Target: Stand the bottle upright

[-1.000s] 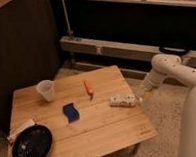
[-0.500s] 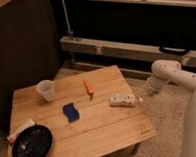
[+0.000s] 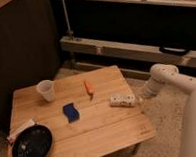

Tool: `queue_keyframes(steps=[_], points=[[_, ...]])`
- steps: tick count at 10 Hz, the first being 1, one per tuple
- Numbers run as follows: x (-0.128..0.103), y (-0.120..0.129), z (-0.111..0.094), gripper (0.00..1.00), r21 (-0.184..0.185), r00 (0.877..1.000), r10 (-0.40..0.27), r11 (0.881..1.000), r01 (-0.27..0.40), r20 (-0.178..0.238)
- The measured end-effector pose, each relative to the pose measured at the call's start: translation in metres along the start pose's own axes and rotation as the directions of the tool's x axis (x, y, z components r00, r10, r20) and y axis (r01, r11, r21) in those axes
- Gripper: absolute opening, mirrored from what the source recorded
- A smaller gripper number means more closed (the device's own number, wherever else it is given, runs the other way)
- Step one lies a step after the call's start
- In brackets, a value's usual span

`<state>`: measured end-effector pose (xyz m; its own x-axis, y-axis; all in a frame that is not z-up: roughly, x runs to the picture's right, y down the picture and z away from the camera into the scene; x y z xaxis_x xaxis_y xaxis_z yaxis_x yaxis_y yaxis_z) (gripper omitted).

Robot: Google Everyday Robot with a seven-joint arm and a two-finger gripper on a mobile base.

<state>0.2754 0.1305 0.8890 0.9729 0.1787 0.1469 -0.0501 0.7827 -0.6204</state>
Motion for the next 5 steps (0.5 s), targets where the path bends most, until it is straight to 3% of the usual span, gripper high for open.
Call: queue_keyframes(steps=[3, 5], points=[[-0.009, -0.007, 0.009, 0.61, -0.005, 1.0, -0.013, 1.0, 0.013, 0.003], [-0.016, -0.011, 0.011, 0.46, -0.006, 1.0, -0.027, 1.0, 0.027, -0.003]])
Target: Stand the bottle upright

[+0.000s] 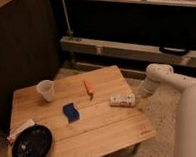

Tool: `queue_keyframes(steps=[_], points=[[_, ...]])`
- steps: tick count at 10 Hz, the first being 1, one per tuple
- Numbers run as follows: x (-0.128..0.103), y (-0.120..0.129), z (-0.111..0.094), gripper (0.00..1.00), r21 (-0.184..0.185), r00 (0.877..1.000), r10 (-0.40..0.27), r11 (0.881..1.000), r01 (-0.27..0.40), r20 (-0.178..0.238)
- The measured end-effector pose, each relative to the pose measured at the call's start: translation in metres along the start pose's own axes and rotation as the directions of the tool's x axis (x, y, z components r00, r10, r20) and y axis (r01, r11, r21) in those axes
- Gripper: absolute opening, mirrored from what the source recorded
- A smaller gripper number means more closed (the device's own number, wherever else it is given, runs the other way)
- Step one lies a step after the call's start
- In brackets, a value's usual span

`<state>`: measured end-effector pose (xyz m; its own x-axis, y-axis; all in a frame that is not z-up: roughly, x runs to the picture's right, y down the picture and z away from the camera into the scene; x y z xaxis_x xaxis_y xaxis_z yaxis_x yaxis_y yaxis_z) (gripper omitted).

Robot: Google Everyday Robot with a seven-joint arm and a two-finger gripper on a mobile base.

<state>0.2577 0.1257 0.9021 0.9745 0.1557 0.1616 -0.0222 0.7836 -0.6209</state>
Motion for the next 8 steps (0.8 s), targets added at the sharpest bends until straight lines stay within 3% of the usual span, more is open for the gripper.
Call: queue_keyframes(steps=[3, 4, 6, 8], points=[[-0.004, -0.004, 0.002, 0.18, 0.004, 1.0, -0.01, 1.0, 0.01, -0.019], [-0.005, -0.005, 0.002, 0.12, 0.003, 1.0, -0.013, 1.0, 0.013, -0.029], [-0.005, -0.006, 0.001, 0.12, 0.008, 0.998, -0.019, 1.0, 0.019, -0.053], [-0.01, -0.008, -0.01, 0.12, 0.024, 0.992, -0.042, 0.999, 0.045, -0.116]])
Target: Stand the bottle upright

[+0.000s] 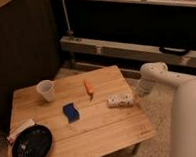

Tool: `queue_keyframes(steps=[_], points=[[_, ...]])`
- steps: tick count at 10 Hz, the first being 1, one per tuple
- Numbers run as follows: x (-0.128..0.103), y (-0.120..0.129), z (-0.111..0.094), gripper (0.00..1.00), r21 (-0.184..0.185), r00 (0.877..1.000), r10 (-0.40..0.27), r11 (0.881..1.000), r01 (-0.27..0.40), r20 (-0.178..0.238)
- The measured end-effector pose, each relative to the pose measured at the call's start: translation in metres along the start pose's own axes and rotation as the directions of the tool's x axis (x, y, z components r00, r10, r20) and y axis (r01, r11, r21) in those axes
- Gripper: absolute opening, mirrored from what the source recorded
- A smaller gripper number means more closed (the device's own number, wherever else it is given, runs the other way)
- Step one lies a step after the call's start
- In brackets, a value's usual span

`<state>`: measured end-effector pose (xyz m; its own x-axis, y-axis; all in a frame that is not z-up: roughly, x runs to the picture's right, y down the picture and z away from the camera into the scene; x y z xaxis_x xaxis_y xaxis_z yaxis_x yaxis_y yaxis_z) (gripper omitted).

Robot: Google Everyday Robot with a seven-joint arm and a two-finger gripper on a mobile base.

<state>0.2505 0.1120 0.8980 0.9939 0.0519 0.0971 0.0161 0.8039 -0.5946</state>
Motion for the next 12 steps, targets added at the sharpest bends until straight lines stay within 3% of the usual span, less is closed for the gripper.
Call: queue_keyframes(steps=[4, 7, 12], points=[[-0.023, -0.011, -0.046, 0.12, 0.053, 0.991, -0.081, 0.995, 0.087, -0.107], [-0.034, -0.016, -0.068, 0.12, 0.074, 0.986, -0.122, 0.989, 0.131, -0.118], [-0.049, -0.018, -0.078, 0.12, 0.079, 0.977, -0.174, 0.98, 0.184, -0.122]])
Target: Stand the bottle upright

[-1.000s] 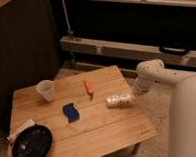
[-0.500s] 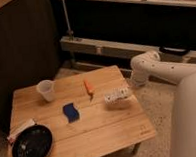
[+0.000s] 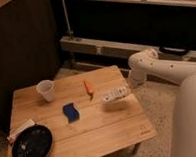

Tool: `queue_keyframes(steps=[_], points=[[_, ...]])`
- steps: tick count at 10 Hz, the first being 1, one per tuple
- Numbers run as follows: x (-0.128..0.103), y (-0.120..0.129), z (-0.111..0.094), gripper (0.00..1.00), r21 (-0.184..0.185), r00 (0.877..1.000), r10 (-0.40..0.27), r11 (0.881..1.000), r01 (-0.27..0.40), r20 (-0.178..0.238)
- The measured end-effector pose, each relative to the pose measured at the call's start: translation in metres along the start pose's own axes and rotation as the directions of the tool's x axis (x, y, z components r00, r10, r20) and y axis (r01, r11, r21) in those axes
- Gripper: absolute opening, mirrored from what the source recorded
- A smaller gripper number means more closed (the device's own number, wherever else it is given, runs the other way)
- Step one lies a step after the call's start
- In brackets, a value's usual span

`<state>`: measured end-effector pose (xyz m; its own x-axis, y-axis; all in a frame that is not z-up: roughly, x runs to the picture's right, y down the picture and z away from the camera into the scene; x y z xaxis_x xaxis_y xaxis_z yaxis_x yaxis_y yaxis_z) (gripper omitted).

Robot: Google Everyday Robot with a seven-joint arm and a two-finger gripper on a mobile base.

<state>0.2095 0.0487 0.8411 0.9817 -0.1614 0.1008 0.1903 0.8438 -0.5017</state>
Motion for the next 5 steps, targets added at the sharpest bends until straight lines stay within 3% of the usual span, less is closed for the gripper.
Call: queue_keyframes(steps=[2, 5], points=[[-0.0051, -0.0005, -0.0016, 0.12, 0.002, 1.0, -0.02, 1.0, 0.02, -0.011], [-0.0085, 0.0006, -0.0011, 0.33, 0.0, 0.999, -0.027, 1.0, 0.027, -0.018]])
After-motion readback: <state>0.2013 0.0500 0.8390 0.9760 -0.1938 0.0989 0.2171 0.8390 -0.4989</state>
